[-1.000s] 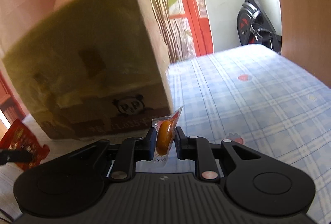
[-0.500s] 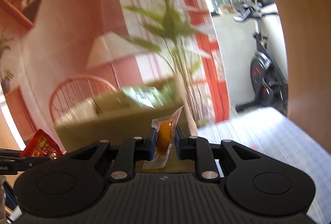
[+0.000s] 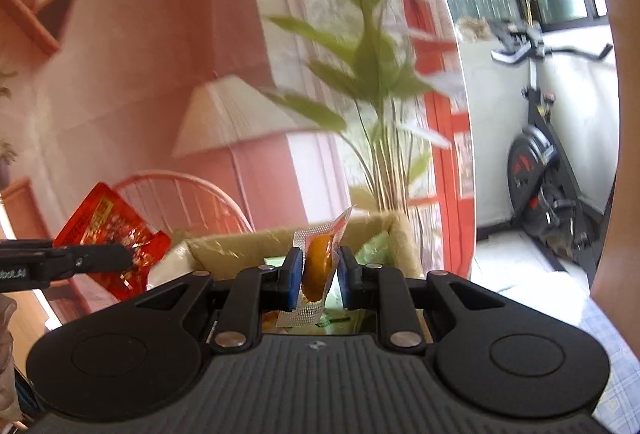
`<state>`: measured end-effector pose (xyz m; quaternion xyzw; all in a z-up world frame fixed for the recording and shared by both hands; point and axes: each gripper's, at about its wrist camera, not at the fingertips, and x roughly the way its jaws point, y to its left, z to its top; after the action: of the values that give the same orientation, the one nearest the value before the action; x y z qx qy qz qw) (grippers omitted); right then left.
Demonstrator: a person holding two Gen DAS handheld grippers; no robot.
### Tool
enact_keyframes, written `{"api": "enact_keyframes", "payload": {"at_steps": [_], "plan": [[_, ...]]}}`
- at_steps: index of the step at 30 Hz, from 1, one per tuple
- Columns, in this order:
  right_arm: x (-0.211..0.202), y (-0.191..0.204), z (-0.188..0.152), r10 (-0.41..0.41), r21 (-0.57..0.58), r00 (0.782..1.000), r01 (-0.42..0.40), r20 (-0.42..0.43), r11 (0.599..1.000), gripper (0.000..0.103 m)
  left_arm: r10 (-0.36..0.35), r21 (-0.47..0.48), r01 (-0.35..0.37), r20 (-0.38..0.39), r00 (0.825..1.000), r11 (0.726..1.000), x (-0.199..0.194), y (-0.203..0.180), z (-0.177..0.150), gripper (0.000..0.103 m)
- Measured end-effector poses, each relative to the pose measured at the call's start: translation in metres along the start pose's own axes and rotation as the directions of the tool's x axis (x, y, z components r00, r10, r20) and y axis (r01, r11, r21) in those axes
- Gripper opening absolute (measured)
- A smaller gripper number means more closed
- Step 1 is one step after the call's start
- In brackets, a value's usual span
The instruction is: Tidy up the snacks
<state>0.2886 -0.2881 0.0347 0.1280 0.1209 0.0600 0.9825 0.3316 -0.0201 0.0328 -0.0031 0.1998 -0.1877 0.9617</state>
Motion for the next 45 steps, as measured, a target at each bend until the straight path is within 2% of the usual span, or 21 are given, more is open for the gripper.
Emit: {"api": "enact_keyframes", "payload": {"at_steps": [4, 6, 7, 8, 9, 10, 11, 12, 16, 18, 20, 23, 26, 30, 34, 39, 45], "plan": [[0.025, -0.002, -0.005, -0.051, -0.030, 0.996, 0.049, -0.076, 0.998, 0.021, 0.022, 0.026, -0.019, -0.088, 0.996, 0.999, 0.035, 0.005, -0.007, 0.019], [0.032, -0.006, -0.009, -0.053, -0.019, 0.992, 0.051, -0.111, 0.999, 0.022, -0.003, 0.017, 0.005, -0.117, 0.993, 1.000, 0.045, 0.008, -0.012, 0.029], [0.034, -0.007, -0.010, -0.056, -0.012, 0.991, 0.055, -0.121, 0.998, 0.022, -0.008, 0.009, 0.009, -0.128, 0.992, 1.000, 0.048, 0.009, -0.013, 0.048], [0.034, -0.007, -0.010, -0.068, -0.014, 0.989, 0.067, -0.128, 0.998, 0.029, 0.001, 0.002, -0.001, -0.120, 0.993, 1.000, 0.048, 0.011, -0.013, 0.069], [0.031, -0.005, -0.009, -0.080, -0.025, 0.988, 0.077, -0.129, 0.997, 0.039, 0.011, -0.006, -0.012, -0.099, 0.995, 1.000, 0.043, 0.012, -0.014, 0.076], [0.029, -0.003, -0.009, -0.082, -0.036, 0.989, 0.078, -0.126, 0.996, 0.044, 0.013, -0.014, -0.014, -0.077, 0.997, 1.000, 0.036, 0.013, -0.013, 0.085], [0.026, -0.001, -0.008, -0.081, -0.050, 0.989, 0.075, -0.122, 0.996, 0.051, 0.006, -0.020, -0.008, -0.062, 0.998, 1.000, 0.029, 0.015, -0.012, 0.089], [0.022, 0.002, -0.007, -0.086, -0.065, 0.989, 0.078, -0.118, 0.995, 0.057, 0.005, -0.025, -0.006, -0.059, 0.998, 1.000, 0.025, 0.016, -0.010, 0.089], [0.005, 0.010, 0.002, -0.102, -0.074, 0.990, 0.095, -0.101, 0.993, 0.069, 0.024, -0.053, -0.027, -0.061, 0.998, 0.998, 0.001, 0.019, -0.001, 0.092], [-0.007, 0.016, 0.007, -0.101, -0.078, 0.991, 0.095, -0.085, 0.992, 0.090, 0.029, -0.043, -0.031, -0.042, 0.999, 0.999, -0.016, 0.018, 0.002, 0.094], [-0.022, 0.024, 0.010, -0.094, -0.089, 0.994, 0.089, -0.053, 0.992, 0.103, 0.064, -0.026, -0.065, -0.020, 0.998, 0.998, -0.034, 0.016, 0.004, 0.095], [-0.047, 0.039, 0.016, -0.093, -0.094, 0.995, 0.091, -0.025, 0.991, 0.103, 0.152, 0.006, -0.152, 0.009, 0.988, 0.988, -0.061, 0.008, 0.009, 0.095], [-0.073, 0.055, 0.021, -0.096, -0.086, 0.995, 0.095, -0.003, 0.992, 0.103, 0.193, 0.036, -0.195, 0.060, 0.979, 0.980, -0.092, -0.002, 0.011, 0.095], [-0.111, 0.080, 0.023, -0.082, -0.089, 0.996, 0.084, 0.031, 0.992, 0.103, 0.208, 0.061, -0.218, 0.137, 0.968, 0.974, -0.141, -0.017, 0.014, 0.095], [-0.149, 0.107, 0.020, -0.067, -0.113, 0.995, 0.076, 0.078, 0.991, 0.103, 0.221, 0.055, -0.235, 0.179, 0.959, 0.971, -0.184, -0.030, 0.014, 0.095], [-0.185, 0.136, 0.016, -0.057, -0.112, 0.993, 0.068, 0.100, 0.991, 0.103, 0.261, 0.038, -0.273, 0.193, 0.946, 0.961, -0.226, -0.040, 0.009, 0.095], [-0.215, 0.166, 0.007, -0.061, -0.124, 0.990, 0.077, 0.123, 0.989, 0.103, 0.266, 0.021, -0.274, 0.189, 0.945, 0.961, -0.262, -0.044, 0.003, 0.095]]}}
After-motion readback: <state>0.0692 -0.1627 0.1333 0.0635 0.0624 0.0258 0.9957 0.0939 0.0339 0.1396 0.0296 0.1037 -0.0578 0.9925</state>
